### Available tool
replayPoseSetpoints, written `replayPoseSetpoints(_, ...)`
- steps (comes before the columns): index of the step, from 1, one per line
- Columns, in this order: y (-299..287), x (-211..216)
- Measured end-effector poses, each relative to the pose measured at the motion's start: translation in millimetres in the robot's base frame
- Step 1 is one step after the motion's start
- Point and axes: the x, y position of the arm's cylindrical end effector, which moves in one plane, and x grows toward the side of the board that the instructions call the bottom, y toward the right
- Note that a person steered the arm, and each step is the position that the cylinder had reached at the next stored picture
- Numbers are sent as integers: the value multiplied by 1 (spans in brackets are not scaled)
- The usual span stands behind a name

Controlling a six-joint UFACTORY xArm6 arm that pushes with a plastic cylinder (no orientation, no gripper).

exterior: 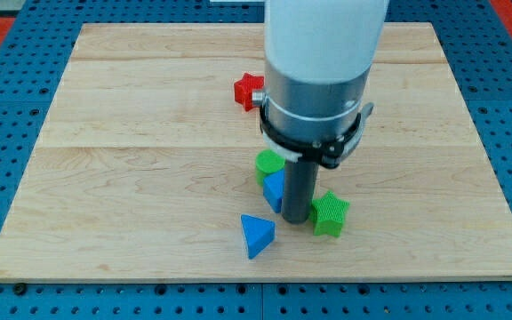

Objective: Slide the blue cube left to the green circle

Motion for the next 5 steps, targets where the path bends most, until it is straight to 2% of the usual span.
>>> replayPoseSetpoints(1,0,-18)
replayPoseSetpoints(2,40,-38)
replayPoseSetpoints(3,18,-41)
replayPoseSetpoints(4,-49,-28)
replayPoseSetpoints(5,-87,-55)
